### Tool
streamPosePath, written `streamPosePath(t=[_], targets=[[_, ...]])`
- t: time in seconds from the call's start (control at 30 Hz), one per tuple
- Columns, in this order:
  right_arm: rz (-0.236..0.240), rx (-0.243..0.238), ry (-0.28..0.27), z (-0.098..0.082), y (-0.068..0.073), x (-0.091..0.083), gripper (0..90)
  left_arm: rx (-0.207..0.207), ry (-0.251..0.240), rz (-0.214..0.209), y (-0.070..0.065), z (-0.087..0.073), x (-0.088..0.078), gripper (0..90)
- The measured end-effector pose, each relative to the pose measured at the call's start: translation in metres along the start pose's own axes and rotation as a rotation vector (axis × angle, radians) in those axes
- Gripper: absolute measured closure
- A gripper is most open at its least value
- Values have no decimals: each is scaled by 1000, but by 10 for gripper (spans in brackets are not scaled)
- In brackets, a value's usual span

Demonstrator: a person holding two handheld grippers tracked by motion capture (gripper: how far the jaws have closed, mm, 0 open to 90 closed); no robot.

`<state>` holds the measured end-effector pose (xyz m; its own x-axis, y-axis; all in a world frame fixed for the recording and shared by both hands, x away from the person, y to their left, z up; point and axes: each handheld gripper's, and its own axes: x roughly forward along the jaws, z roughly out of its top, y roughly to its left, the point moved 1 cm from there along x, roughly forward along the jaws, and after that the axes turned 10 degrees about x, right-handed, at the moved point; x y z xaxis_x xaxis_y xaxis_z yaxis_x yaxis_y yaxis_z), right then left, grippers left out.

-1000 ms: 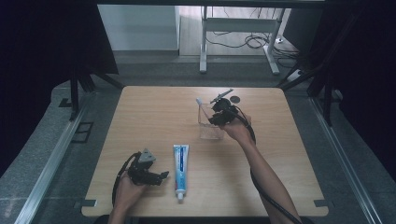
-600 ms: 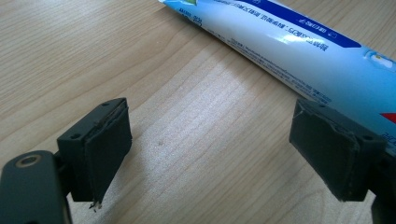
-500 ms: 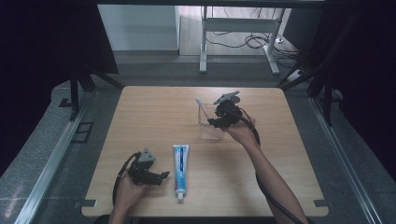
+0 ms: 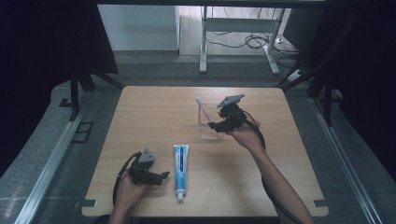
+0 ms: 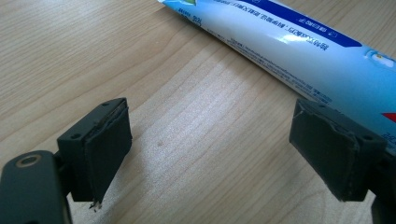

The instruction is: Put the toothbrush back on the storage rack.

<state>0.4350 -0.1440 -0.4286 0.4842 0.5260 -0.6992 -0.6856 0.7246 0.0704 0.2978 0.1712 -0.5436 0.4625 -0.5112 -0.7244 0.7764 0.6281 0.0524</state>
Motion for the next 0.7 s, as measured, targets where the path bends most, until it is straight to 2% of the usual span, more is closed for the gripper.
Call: streamPosePath(t=[0.5, 0.7], targets=[[23, 21, -21, -21, 1, -18, 217, -3, 2, 0, -1, 0, 0, 133], [28, -5, -33, -31, 7, -22, 169, -4, 3, -1, -1, 0, 1, 133]])
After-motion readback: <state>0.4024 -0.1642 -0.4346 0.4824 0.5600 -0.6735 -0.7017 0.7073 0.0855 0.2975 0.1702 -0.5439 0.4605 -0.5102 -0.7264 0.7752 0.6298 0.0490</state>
